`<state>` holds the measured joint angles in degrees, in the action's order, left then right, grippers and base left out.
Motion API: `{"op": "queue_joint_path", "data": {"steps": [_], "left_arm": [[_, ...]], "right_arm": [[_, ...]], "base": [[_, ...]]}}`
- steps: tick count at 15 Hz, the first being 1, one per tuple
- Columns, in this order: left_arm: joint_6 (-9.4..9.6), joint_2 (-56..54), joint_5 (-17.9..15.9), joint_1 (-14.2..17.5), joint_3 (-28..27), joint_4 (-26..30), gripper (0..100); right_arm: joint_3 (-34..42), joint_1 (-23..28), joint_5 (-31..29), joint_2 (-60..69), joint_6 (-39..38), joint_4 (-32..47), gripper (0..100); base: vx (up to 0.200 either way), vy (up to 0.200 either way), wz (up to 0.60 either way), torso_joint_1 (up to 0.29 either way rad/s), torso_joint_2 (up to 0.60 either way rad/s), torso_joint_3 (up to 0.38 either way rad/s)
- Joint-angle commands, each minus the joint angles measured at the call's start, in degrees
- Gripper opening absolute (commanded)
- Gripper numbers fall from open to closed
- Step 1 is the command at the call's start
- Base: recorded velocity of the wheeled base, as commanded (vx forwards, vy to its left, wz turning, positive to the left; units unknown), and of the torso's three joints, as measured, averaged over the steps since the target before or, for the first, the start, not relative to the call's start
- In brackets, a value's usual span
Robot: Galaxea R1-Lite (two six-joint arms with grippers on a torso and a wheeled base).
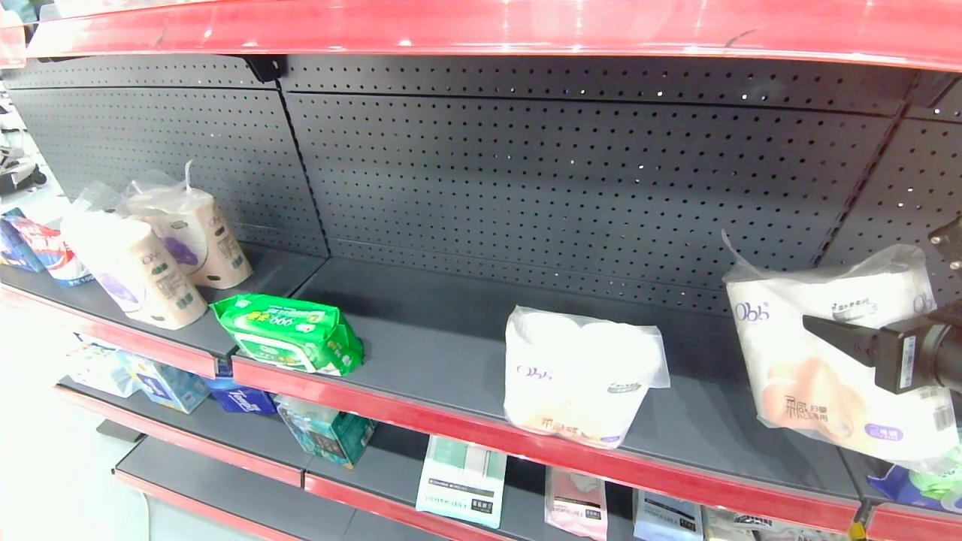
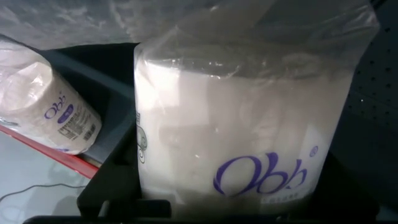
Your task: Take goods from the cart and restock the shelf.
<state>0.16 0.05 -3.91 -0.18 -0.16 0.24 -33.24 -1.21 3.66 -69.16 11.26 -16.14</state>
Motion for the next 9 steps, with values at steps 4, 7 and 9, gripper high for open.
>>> {"op": "queue_joint_path", "data": {"steps": [4,7,9], "left_arm": [[-0.51,-0.05,0.49,-0.08,0.07,0.02,100],[-0.51,-0.05,0.49,-0.08,0.07,0.02,100],[-0.51,-0.05,0.49,-0.08,0.07,0.02,100]], "right_arm": [[0.46,0.5,0.03,-0.54,-0.01,-0.03,0],[0.46,0.77,0.03,-2.47,-0.01,-2.05,0],[0.37,0.5,0.12,-5.64,-0.01,-6.97,0]], "base": [[0.0,0.0,0.0,0.0,0.0,0.0],[0.0,0.0,0.0,0.0,0.0,0.0],[0.0,0.0,0.0,0.0,0.0,0.0]]}}
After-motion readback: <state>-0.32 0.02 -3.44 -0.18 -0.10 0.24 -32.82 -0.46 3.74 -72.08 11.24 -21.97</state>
